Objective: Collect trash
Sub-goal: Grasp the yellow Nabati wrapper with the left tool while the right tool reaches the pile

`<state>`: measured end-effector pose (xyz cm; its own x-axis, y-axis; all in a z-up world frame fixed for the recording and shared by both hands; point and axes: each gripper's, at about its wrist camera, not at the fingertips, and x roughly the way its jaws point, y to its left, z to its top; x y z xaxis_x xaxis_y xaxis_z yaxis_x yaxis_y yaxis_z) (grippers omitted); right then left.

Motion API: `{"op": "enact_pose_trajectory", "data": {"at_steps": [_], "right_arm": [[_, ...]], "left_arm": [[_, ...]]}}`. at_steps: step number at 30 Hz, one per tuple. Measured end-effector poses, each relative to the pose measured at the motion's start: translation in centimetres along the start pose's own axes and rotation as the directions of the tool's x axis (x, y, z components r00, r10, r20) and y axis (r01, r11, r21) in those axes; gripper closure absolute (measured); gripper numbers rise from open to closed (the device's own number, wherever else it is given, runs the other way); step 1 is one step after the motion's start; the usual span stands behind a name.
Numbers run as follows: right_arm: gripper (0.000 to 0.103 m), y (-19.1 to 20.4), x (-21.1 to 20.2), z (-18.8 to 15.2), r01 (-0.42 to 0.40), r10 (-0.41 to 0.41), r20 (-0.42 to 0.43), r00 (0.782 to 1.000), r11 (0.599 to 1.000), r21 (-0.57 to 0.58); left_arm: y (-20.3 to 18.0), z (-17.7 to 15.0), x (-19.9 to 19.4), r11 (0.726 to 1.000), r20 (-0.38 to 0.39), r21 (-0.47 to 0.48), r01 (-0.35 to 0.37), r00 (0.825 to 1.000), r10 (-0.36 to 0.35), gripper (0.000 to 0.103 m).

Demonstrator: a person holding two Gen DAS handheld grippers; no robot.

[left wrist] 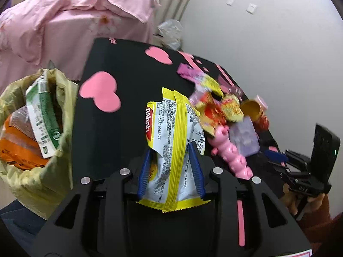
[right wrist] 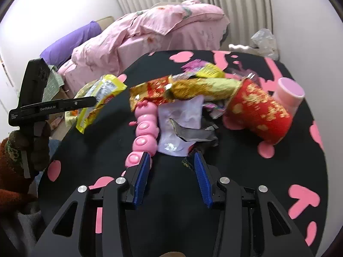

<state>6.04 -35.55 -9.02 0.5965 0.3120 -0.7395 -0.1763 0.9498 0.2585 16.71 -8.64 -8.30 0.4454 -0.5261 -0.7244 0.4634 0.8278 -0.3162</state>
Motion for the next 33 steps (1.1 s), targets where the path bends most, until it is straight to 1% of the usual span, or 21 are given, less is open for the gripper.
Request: {"op": "enact_pose_trajectory", "data": {"at_steps": [1, 3, 5, 6, 7, 9, 11, 13, 14, 17, 19, 20, 22, 23, 25, 28, 29, 30, 31, 32, 33], "right_arm": [[0.062, 0.1, 0.3, 0.0, 0.024, -0.024, -0.004, 1.000, 1.000, 0.001], [0.062, 0.3, 0.4, 0.1, 0.101, -0.101, 0.005, 0.995, 0.995, 0.004], [0.062, 0.4, 0.1, 0.3, 0.164, -0.163, 0.030, 0.986, 0.987, 0.000], [0.062, 0.3, -0.5, 0.5, 0.170, -0.170, 0.051, 0.984, 0.985, 0.002], [0.062, 0.2, -0.9, 0.7, 0.168, -0.169, 0.064, 0.984, 0.986, 0.008], [0.062, -0.3, -1.9, 1.1, 0.141, -0.142, 0.086, 0.986, 0.990, 0.023], [0.062, -0.4, -2.5, 1.3, 0.098, -0.100, 0.096, 0.990, 0.995, 0.026], [0.062, 0.1, -2.6, 1.2, 0.030, -0.031, 0.082, 0.996, 1.000, 0.010], [0.062, 0.6, -2.4, 1.0, 0.019, -0.019, 0.073, 0.997, 1.000, 0.005], [0.062, 1.3, -1.5, 0.3, 0.031, -0.032, 0.045, 0.998, 0.999, 0.027], [0.062, 0.8, -0.4, 0.0, 0.066, -0.069, 0.035, 0.997, 0.994, 0.082], [0.062, 0.5, 0.0, 0.0, 0.071, -0.075, 0.034, 0.997, 0.992, 0.103], [0.062, -0.6, 1.3, 0.6, 0.057, -0.062, 0.026, 0.998, 0.985, 0.165], [0.062, -0.9, 1.7, 0.9, 0.053, -0.058, 0.027, 0.998, 0.983, 0.175], [0.062, -0.8, 2.9, 2.1, 0.036, -0.042, 0.037, 0.998, 0.987, 0.156], [0.062, 0.1, 3.7, 3.5, 0.057, -0.061, 0.052, 0.997, 0.995, 0.087], [0.062, 0.4, 3.7, 3.8, 0.038, -0.042, 0.056, 0.998, 0.997, 0.069], [0.062, 1.1, 3.5, 4.1, -0.017, 0.015, 0.060, 0.998, 0.999, 0.037], [0.064, 1.3, 3.5, 4.3, -0.033, 0.032, 0.061, 0.998, 0.999, 0.020], [0.078, 1.8, 3.3, 4.3, -0.041, 0.041, 0.058, 0.997, 0.999, -0.004], [0.082, 2.3, 3.2, 4.3, -0.035, 0.037, 0.049, 0.998, 0.999, -0.034]], "left_arm": [[-0.3, -0.3, 0.2, 1.000, -0.005, 0.011, -0.006, 1.000, 0.006, 0.068], [-0.5, -0.5, 0.4, 0.999, -0.003, 0.020, -0.026, 1.000, 0.026, 0.068], [-0.6, -0.7, 0.2, 0.999, 0.006, 0.025, -0.026, 1.000, 0.026, 0.063], [-0.6, -0.7, 0.0, 1.000, 0.012, 0.027, -0.016, 1.000, 0.016, 0.059], [-0.7, -0.7, -0.2, 1.000, 0.021, 0.030, 0.006, 1.000, -0.006, 0.055], [-0.7, -0.6, -0.5, 0.999, 0.027, 0.031, 0.023, 0.999, -0.024, 0.051], [-0.6, -0.6, -0.7, 1.000, 0.038, 0.021, 0.019, 0.999, -0.019, 0.050], [-0.5, -0.6, -0.8, 1.000, 0.049, 0.013, 0.008, 0.999, -0.009, 0.050], [-0.4, -0.6, -0.8, 1.000, 0.051, 0.012, 0.002, 0.999, -0.003, 0.050], [-0.4, -0.6, -1.2, 1.000, 0.059, 0.016, -0.018, 0.998, 0.017, 0.050], [-0.2, -0.5, -1.6, 0.999, 0.079, 0.008, -0.039, 0.996, 0.038, 0.050], [-0.1, -0.5, -1.8, 0.999, 0.087, 0.002, -0.041, 0.995, 0.041, 0.050], [0.3, -0.4, -2.1, 0.999, 0.098, -0.014, -0.042, 0.994, 0.043, 0.050], [0.5, -0.4, -2.2, 0.999, 0.101, -0.020, -0.045, 0.994, 0.047, 0.050], [0.9, -0.4, -2.4, 0.998, 0.103, -0.034, -0.047, 0.993, 0.050, 0.050], [1.3, -0.6, -2.5, 0.998, 0.095, -0.047, -0.046, 0.994, 0.050, 0.050], [1.4, -0.7, -2.6, 0.998, 0.093, -0.047, -0.050, 0.994, 0.054, 0.050], [1.4, -0.8, -2.6, 0.998, 0.093, -0.047, -0.051, 0.994, 0.056, 0.050], [1.6, -0.9, -2.7, 0.997, 0.092, -0.049, -0.051, 0.994, 0.056, 0.050], [1.7, -1.0, -2.7, 0.997, 0.091, -0.053, -0.049, 0.994, 0.054, 0.050], [1.8, -1.1, -2.7, 0.997, 0.090, -0.058, -0.047, 0.995, 0.052, 0.050]]}}
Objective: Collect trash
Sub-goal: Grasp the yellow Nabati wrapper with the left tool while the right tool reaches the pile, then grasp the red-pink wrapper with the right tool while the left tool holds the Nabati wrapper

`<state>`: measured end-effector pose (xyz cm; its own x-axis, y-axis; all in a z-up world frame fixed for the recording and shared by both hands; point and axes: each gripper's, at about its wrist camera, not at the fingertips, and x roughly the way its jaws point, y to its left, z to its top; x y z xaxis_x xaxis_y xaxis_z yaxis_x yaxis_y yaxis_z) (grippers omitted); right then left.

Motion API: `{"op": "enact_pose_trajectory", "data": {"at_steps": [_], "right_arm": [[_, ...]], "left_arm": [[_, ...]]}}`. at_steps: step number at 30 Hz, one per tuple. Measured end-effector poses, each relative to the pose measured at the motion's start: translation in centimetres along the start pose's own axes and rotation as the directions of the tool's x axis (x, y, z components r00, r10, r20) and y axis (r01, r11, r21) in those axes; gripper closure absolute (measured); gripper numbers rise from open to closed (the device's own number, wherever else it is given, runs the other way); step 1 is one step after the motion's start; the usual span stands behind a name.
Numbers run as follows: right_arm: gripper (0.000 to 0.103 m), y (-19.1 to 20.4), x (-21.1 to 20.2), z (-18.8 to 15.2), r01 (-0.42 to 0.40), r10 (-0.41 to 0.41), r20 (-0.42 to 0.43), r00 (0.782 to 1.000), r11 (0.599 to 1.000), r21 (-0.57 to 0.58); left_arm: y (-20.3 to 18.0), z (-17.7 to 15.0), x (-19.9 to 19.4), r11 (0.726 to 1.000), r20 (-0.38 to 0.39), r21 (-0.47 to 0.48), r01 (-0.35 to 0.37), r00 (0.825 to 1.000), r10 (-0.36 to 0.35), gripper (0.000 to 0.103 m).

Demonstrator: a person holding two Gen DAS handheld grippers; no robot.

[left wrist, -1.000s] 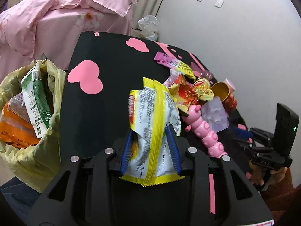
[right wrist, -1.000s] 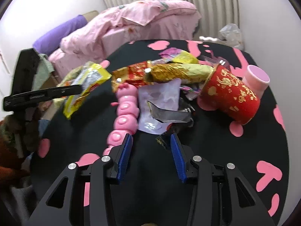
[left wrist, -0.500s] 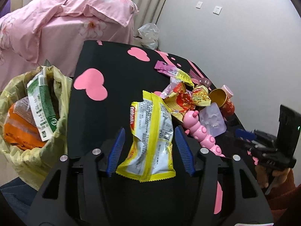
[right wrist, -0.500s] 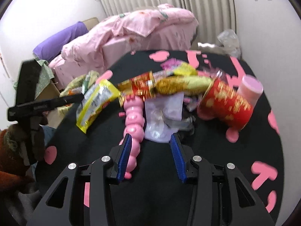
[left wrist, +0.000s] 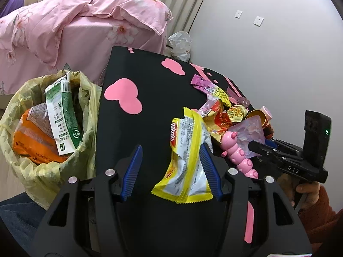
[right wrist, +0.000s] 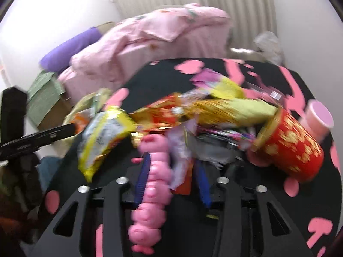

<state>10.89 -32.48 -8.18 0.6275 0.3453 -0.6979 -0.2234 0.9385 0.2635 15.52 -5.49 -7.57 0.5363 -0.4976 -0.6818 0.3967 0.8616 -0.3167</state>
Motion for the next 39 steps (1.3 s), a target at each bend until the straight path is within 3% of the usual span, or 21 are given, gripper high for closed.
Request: {"op": "enact_pose_trajectory", "data": {"at_steps": [5, 14, 20, 22, 24, 26, 32, 39], "right_arm": [[0.098, 0.8, -1.4, -0.5, 0.020, -0.020, 0.007, 1.000, 0.999, -0.039], [0.098, -0.7, -7.0, -0.6, 0.076, -0.081, 0.137, 0.987, 0.996, 0.043], [0.098, -0.9, -8.0, -1.0, 0.090, -0.099, 0.144, 0.985, 0.993, 0.070], [0.098, -0.6, -8.4, -1.1, 0.090, -0.099, 0.148, 0.984, 0.994, 0.061], [0.098, 0.0, -8.9, -1.0, 0.097, -0.103, 0.158, 0.982, 0.994, 0.045], [0.098, 0.6, -9.5, -0.8, 0.102, -0.106, 0.171, 0.980, 0.994, 0.030], [0.098, 2.6, -10.6, 0.4, 0.090, -0.088, 0.204, 0.975, 0.996, -0.002], [0.098, 5.9, -9.9, 3.2, 0.059, -0.045, 0.220, 0.974, 0.997, -0.057]], "left_arm": [[0.0, -0.3, 0.0, 1.000, -0.003, -0.002, 0.017, 1.000, -0.017, 0.050], [-1.2, -1.2, 1.4, 0.999, -0.071, 0.028, 0.015, 0.997, -0.013, 0.050], [-2.3, -1.7, 3.5, 0.997, -0.138, 0.064, -0.033, 0.990, 0.042, 0.051], [-2.7, -1.7, 3.5, 0.995, -0.134, 0.076, -0.064, 0.988, 0.074, 0.069], [-2.7, -1.9, 3.2, 0.997, -0.145, 0.063, -0.032, 0.989, 0.041, 0.078], [-2.8, -2.1, 2.6, 0.998, -0.145, 0.055, -0.022, 0.989, 0.030, 0.080], [-2.8, -1.3, -2.7, 0.997, -0.013, 0.068, -0.028, 1.000, 0.029, 0.081], [-0.2, 0.4, -8.8, 0.996, 0.106, 0.036, -0.086, 0.991, 0.082, 0.081]]}}
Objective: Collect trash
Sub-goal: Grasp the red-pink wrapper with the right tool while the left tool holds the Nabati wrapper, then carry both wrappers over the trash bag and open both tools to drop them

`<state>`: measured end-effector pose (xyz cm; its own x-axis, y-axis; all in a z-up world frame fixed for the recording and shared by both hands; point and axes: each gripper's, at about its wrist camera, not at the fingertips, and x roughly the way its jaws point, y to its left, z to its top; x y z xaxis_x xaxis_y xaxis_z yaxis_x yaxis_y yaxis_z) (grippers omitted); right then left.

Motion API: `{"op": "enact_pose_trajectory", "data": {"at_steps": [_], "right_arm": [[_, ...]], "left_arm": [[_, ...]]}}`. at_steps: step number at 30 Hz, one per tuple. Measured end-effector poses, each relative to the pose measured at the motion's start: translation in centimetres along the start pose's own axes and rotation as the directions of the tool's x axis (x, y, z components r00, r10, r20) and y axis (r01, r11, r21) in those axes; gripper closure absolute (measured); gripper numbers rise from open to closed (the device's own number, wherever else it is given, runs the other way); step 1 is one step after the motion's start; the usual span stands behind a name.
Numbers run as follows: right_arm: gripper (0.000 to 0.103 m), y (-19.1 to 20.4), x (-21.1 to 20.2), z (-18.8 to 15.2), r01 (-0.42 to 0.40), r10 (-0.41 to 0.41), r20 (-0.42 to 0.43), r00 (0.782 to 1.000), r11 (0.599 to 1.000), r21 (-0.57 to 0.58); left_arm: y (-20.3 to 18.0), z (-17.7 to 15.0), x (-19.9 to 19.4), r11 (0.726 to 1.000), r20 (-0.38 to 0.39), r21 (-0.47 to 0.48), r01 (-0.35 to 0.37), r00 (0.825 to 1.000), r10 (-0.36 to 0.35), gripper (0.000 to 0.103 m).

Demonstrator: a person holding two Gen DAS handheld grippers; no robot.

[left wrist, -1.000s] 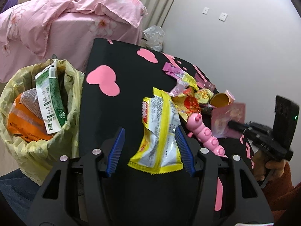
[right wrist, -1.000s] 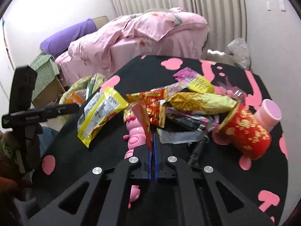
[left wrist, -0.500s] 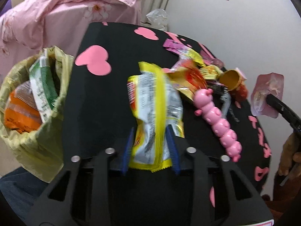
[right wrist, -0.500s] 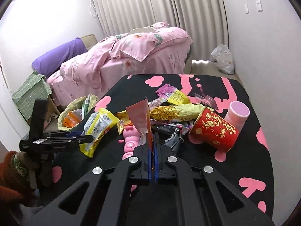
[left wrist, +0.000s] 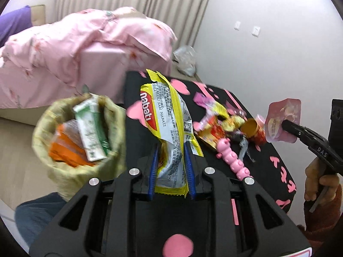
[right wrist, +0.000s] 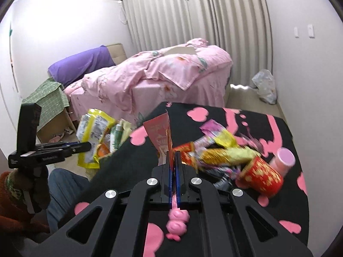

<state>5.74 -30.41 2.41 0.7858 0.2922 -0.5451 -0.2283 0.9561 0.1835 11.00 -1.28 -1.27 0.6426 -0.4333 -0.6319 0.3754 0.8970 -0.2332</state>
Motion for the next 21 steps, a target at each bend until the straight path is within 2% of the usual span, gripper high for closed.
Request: {"op": "enact_pose_trajectory", "data": {"at_steps": [4, 12, 21], "right_arm": [[0.098, 2.7, 1.2, 1.7, -0.027, 0.028, 0.014, 1.000, 0.998, -0.050], [0.098, 7.4, 2.4, 3.4, -0.058, 0.061, 0.013, 0.998, 0.987, -0.150], [0.098, 11.2, 6.6, 6.1, -0.129, 0.124, -0.038, 0.992, 0.970, -0.205]], "left_arm": [[1.9, 0.4, -2.0, 0.998, 0.021, -0.012, -0.056, 0.998, 0.056, 0.081], [5.7, 0.5, -5.1, 0.991, 0.085, -0.084, -0.107, 0.990, 0.114, 0.081], [9.4, 1.8, -6.2, 0.979, 0.131, -0.124, -0.163, 0.975, 0.178, 0.081]]}}
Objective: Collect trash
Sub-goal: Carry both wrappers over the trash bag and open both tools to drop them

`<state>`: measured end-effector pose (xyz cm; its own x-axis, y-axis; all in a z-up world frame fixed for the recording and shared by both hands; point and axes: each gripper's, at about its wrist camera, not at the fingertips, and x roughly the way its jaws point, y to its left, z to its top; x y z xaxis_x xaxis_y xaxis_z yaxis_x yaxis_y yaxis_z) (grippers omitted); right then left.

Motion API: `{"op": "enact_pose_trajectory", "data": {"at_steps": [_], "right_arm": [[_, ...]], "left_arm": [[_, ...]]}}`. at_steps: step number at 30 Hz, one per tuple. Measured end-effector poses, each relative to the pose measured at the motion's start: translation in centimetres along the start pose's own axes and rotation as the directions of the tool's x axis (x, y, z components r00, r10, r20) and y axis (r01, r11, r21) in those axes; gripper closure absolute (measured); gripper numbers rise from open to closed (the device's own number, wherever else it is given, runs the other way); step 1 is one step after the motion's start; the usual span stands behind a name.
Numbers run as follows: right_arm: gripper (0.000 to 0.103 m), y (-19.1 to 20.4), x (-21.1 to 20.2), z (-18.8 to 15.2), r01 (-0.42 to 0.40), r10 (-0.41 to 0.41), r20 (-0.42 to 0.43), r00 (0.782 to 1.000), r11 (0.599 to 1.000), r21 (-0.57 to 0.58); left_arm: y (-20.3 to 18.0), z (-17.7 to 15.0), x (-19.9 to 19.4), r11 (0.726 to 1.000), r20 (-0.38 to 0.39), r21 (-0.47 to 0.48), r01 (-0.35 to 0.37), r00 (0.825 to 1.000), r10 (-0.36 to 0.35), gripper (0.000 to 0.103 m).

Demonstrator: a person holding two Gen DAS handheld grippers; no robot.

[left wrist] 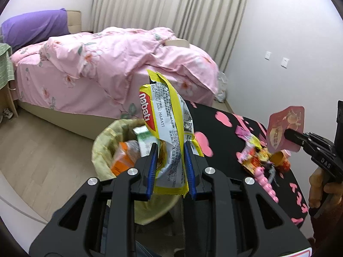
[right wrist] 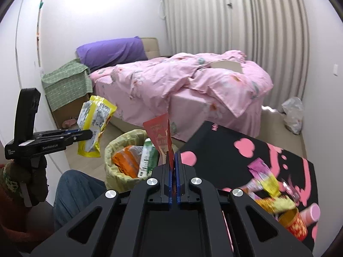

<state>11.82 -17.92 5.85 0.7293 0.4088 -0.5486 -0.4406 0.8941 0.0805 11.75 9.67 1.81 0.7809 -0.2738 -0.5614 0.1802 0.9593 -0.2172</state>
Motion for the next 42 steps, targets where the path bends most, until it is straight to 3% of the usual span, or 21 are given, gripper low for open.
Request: {"op": "enact_pose_trajectory", "data": {"at_steps": [7, 18, 29, 32, 33, 34, 37, 39, 41, 42], "right_arm": [[0.098, 1.1, 7.5, 2.2, -0.125, 0.128, -0.099, 0.987, 0.992, 0.029], [0.098, 2.7, 19.7, 1.0, -0.191, 0.187, -0.278, 0.942, 0.981, 0.014], [0.098, 2.5, 25.4, -0.9, -0.262, 0.238, -0.388, 0.890, 0.965, -0.009], [0.097, 2.6, 25.9, -1.2, -0.266, 0.231, -0.408, 0.883, 0.964, -0.029], [0.097, 2.7, 26.0, -1.5, -0.269, 0.230, -0.417, 0.879, 0.963, -0.035], [0.097, 2.8, 26.1, -1.7, -0.275, 0.230, -0.425, 0.875, 0.960, -0.045], [0.096, 3.2, 26.3, -2.1, -0.258, 0.201, -0.422, 0.884, 0.963, -0.080], [0.087, 3.3, 26.0, -2.3, -0.258, 0.200, -0.415, 0.888, 0.962, -0.087], [0.061, 3.2, 25.7, -2.2, -0.271, 0.219, -0.395, 0.892, 0.959, -0.080], [0.059, 3.3, 25.1, -2.1, -0.285, 0.237, -0.372, 0.898, 0.956, -0.077]], "left_arm": [[3.9, -0.3, 3.6, 0.994, -0.066, -0.110, -0.024, 0.998, 0.017, 0.081], [5.6, -3.2, 11.2, 0.995, -0.154, -0.082, -0.060, 0.987, 0.047, 0.081], [9.4, -3.7, 16.9, 0.981, -0.228, -0.170, -0.097, 0.972, 0.056, 0.080], [10.0, -4.1, 16.6, 0.968, -0.229, -0.248, -0.047, 0.973, -0.012, 0.071], [10.2, -4.0, 16.3, 0.963, -0.215, -0.267, -0.028, 0.976, -0.031, 0.061], [10.2, -3.8, 15.6, 0.961, -0.193, -0.276, -0.028, 0.981, -0.027, 0.052], [9.8, -2.6, 13.9, 0.967, -0.144, -0.248, -0.055, 0.989, 0.020, 0.047], [9.5, -1.8, 13.2, 0.969, -0.128, -0.233, -0.082, 0.990, 0.054, 0.047], [9.2, -1.0, 12.1, 0.968, -0.097, -0.221, -0.117, 0.990, 0.098, 0.047], [9.1, -0.8, 11.6, 0.967, -0.080, -0.220, -0.128, 0.990, 0.113, 0.047]]}}
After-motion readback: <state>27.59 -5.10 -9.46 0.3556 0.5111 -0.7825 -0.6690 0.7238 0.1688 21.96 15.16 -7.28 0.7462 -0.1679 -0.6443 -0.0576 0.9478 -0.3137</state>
